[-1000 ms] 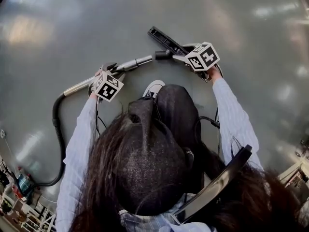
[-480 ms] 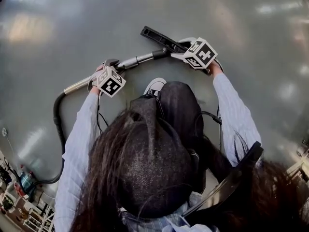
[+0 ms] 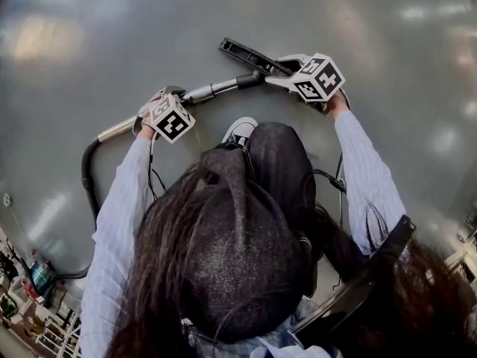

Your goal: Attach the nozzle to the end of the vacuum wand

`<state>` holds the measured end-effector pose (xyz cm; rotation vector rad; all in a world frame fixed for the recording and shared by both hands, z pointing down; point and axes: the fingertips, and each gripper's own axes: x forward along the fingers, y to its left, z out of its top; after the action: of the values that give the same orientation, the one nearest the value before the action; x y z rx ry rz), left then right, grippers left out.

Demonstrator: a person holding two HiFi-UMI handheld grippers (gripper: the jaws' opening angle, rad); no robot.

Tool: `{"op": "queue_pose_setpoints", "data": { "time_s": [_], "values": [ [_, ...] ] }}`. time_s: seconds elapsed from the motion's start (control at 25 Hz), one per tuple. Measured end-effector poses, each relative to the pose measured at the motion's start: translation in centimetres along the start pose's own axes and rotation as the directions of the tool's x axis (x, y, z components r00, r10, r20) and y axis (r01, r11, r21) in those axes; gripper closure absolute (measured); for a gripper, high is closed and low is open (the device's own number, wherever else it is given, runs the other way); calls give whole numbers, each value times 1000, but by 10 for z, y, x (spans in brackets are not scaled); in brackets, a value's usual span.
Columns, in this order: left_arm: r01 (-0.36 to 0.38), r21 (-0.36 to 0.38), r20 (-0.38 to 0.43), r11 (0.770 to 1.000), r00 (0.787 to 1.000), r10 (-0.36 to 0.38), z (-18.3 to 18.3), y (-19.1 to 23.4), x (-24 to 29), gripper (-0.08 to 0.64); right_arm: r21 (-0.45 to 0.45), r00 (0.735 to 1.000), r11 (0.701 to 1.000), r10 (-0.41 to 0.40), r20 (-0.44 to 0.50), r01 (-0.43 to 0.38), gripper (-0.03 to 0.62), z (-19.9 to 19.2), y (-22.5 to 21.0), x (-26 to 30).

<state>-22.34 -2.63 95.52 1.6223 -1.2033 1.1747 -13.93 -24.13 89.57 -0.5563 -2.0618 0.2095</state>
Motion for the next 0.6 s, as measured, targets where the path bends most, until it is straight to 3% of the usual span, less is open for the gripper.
{"op": "queue_pose_setpoints", "data": {
  "time_s": [0.36,0.6],
  "values": [
    [75,67,-21,995,997,-74,-8,-17,-3,370,25,998,998,51,35,-52,342,-3,12,-3],
    [84,66,-34,994,996,-81,-3,-17,-9,370,-20,996,996,89,19,-89,341,4,16,-10]
  ]
}}
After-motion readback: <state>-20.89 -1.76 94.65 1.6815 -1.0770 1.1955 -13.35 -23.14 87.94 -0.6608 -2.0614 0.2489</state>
